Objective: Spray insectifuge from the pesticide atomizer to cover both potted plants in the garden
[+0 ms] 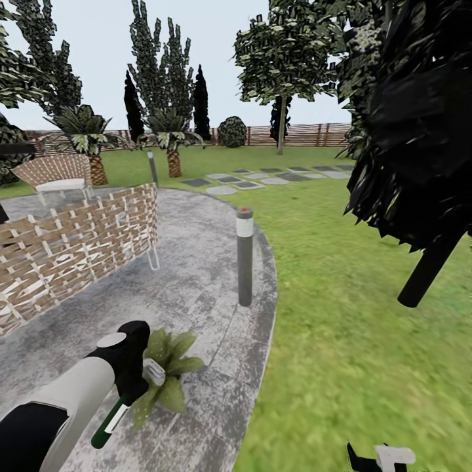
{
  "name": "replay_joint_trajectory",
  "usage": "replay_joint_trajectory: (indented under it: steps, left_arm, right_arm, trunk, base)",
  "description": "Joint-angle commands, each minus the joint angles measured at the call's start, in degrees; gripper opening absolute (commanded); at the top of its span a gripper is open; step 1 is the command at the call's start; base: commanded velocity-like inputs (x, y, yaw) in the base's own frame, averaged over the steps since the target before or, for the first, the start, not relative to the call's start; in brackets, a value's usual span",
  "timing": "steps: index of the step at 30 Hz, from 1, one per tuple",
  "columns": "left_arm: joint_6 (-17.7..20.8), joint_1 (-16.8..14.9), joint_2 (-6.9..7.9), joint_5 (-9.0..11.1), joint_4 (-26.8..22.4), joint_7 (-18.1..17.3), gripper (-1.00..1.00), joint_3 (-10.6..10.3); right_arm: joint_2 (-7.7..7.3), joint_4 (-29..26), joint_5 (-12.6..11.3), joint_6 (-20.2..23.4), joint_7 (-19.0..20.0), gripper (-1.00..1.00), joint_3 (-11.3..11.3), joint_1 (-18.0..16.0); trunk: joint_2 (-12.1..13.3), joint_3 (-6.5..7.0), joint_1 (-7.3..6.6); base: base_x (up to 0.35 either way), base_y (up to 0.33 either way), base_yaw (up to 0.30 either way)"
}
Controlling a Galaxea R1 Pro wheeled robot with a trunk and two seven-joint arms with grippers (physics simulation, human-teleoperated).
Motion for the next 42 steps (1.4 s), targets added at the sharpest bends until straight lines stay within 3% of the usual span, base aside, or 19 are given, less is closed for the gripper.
replay_joint_trajectory:
  steps: [1,9,17,25,31,42]
  left_arm:
    - [0.52,-0.02,0.01,-0.41,-0.1,-0.58,-1.0,-0.19]
    - [0.59,-0.02,0.08,-0.49,0.35,-0.34,-1.0,-0.19]
    - [0.61,0.95,0.31,-0.45,0.72,-0.31,-1.0,-0.28]
    - [0.64,1.04,0.03,-0.41,0.68,-0.31,-1.0,-0.28]
    - [0.69,1.04,0.0,-0.47,0.72,-0.4,-1.0,-0.23]
    - [0.78,1.04,0.07,-0.49,0.63,-0.32,-1.0,-0.25]
  right_arm:
    - [0.0,0.04,0.06,-0.16,0.5,1.0,-0.48,-0.05]
    - [0.0,0.04,0.06,-0.16,0.5,1.0,-0.47,-0.05]
    - [0.0,0.04,0.06,-0.16,0.5,1.0,-0.47,-0.05]
    - [0.0,0.04,0.06,-0.16,0.5,1.0,-0.48,-0.05]
    - [0.0,0.04,0.06,-0.16,0.51,1.0,-0.48,-0.05]
    - [0.0,0.04,0.06,-0.16,0.53,1.0,-0.47,-0.05]
  trunk:
    - [-0.03,-0.06,-0.01]
    - [-0.03,-0.06,-0.01]
    - [-0.03,-0.06,-0.01]
    - [-0.03,-0.06,-0.01]
    - [-0.03,-0.06,-0.01]
    - [-0.03,-0.06,-0.01]
  base:
    - [-0.044,-0.272,0.0]
    - [-0.031,-0.233,0.188]
    - [0.0,-0.017,0.262]
    - [0.0,-0.026,0.029]
    - [0.0,-0.249,0.03]
    - [0.0,-0.237,0.263]
